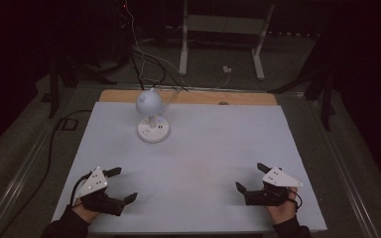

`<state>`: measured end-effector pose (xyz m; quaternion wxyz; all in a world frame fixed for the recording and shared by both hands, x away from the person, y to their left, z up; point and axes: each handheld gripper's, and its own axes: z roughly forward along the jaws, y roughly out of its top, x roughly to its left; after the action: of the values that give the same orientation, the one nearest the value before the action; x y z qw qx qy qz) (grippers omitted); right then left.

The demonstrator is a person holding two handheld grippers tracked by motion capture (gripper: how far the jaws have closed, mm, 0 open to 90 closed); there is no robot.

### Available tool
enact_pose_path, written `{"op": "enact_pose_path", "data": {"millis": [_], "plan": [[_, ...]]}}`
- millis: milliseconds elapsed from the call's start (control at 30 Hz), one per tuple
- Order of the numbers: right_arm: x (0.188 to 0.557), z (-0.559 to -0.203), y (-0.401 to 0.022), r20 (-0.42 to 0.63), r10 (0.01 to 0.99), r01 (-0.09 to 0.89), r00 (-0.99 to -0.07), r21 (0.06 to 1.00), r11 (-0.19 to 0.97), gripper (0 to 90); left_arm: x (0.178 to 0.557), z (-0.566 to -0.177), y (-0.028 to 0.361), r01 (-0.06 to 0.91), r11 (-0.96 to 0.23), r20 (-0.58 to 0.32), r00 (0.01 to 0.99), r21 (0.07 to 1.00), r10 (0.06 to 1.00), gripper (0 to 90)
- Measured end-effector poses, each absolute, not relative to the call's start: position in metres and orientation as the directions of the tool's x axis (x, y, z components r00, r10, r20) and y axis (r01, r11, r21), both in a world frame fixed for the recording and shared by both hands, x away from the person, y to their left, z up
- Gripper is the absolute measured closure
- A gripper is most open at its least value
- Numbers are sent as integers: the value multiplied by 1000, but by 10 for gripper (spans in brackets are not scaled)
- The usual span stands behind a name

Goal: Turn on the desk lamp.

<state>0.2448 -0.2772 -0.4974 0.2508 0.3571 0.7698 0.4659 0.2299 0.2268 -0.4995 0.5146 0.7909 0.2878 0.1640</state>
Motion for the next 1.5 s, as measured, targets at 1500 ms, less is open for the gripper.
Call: {"op": "enact_pose_path", "data": {"millis": [1500], "plan": [[238,-487,-274,-68,789,246,-610,931,270,0,223,-475,196,281,-386,-56,864,879,500,4]]}}
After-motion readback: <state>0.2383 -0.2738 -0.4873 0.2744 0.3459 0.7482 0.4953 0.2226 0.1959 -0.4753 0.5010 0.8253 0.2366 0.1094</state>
